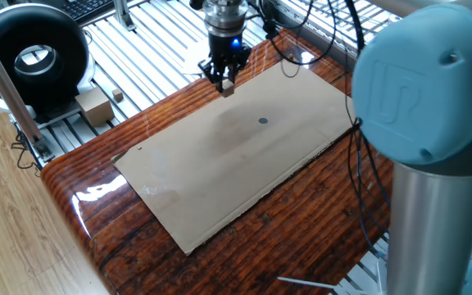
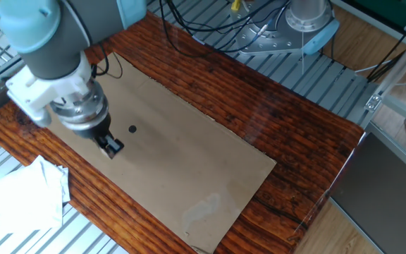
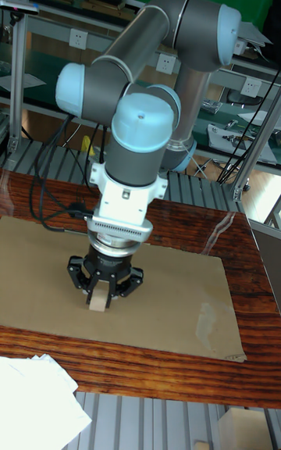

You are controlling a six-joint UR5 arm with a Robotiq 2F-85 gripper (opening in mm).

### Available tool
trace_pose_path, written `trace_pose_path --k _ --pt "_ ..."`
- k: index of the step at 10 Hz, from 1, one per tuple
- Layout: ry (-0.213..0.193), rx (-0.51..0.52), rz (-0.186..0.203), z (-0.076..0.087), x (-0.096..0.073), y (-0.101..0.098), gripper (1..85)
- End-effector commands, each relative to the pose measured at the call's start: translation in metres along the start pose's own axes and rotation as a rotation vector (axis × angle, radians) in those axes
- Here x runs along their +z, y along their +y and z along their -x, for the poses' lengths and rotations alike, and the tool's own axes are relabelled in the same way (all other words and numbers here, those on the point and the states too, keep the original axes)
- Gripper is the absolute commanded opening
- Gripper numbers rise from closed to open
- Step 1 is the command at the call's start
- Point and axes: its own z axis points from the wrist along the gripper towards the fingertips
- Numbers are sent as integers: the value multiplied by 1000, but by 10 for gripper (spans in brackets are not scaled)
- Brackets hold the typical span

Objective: Grab the block and place it at the designated location

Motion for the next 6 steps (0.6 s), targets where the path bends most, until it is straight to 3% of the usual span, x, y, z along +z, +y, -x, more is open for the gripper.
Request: trace_pose_path --k 1,4,6 --pt "6 -12 -12 -14 -2 -15 10" --pt "2 -29 -3 -13 -2 -13 10" --pt "20 -49 -5 -18 -2 -14 10"
